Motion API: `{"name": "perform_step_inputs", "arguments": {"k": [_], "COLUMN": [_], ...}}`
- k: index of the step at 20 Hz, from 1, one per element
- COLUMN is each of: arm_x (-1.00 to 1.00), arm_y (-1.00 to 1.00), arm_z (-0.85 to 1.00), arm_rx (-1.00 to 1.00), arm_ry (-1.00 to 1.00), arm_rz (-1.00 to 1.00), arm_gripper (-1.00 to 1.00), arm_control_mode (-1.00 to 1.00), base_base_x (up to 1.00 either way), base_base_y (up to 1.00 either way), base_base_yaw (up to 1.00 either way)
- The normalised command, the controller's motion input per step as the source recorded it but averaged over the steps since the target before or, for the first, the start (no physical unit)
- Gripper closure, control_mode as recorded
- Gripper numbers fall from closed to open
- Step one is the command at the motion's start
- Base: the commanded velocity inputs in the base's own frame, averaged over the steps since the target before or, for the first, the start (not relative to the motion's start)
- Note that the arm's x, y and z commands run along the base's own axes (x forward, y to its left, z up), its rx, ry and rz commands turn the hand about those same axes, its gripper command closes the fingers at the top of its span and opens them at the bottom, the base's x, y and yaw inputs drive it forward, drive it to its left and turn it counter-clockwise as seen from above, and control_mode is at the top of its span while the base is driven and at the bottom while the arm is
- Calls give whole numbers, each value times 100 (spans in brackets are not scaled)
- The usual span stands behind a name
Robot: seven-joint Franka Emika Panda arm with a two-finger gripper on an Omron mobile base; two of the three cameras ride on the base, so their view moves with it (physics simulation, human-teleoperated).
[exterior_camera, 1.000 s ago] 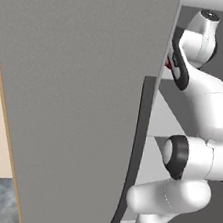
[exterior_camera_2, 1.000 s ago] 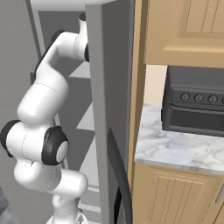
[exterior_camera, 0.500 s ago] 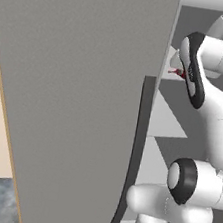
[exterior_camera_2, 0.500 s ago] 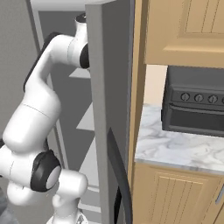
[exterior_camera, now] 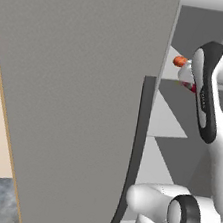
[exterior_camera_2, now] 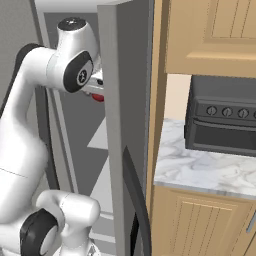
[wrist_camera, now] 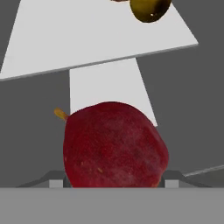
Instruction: Take the squash, pear, and lemon from the freezer and place them in the bowl on the counter.
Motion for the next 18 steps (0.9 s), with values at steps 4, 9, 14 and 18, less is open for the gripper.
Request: {"name": "perform_step_inputs", "arguments": {"k": [4, 9, 14, 18], "arm_x": [-100, -100, -100, -72], "arm_y": [26, 0, 4, 38], "arm_z": [0, 1, 8, 3], "arm_rx": [-1, 0, 0, -1], "arm_ry": [0, 0, 8, 15], "arm_rz": [0, 0, 0, 2], "arm_gripper": [100, 100, 100, 100], "arm_control_mode": [-100, -100, -100, -100], "base_base_x": [0, 0, 0, 0], "base_base_y": [0, 0, 0, 0], "base_base_yaw": [0, 0, 0, 0]}}
